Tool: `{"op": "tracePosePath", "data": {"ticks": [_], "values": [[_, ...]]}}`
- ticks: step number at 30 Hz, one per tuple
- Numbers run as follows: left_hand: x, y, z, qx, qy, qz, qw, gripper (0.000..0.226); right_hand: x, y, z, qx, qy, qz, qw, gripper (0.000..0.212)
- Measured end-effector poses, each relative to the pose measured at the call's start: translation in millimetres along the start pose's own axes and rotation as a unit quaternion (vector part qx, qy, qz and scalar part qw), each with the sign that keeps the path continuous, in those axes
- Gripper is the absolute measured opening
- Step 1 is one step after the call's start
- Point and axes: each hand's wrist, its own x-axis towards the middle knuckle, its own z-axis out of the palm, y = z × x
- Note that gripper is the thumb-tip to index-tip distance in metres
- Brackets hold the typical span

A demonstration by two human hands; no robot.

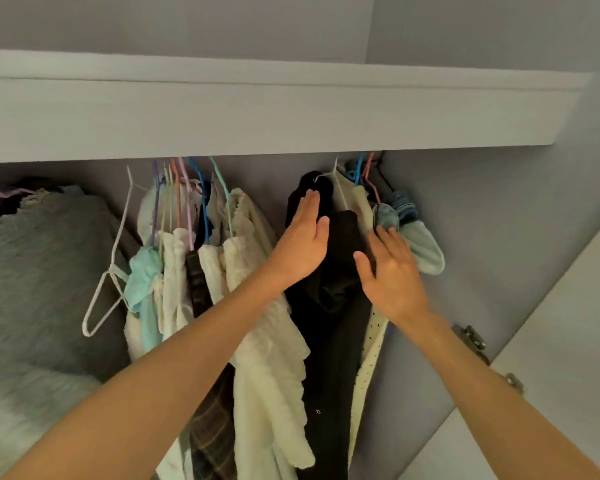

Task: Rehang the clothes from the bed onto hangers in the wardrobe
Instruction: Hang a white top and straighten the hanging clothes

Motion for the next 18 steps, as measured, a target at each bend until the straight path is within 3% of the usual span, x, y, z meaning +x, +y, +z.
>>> {"op": "tracePosePath", "data": {"ticks": [3,7,13,18], "values": [[28.3,1.3,27.1,-0.049,-0.018,-0.077,0.996,0.054,-13.6,17.8,9.4,-0.030,0.025,-0.027,0.999,0.056],[50.1,1.0,53.5,-0.080,-0.018,-0.087,0.993,0.060,-13.3,31.7,12.4,0.021,0.050,-0.039,0.998,0.054],[89.0,5.0,84.0,-0.134,0.068,-0.062,0.987,0.060,-12.9,43.9,19.9,-0.001,0.084,-0.065,0.994,0.046],[106.9,8.0,100.3,-0.078,-0.004,-0.043,0.996,0.058,-13.5,64.1,18.3,-0.038,0.095,-0.051,0.993,0.048]]}}
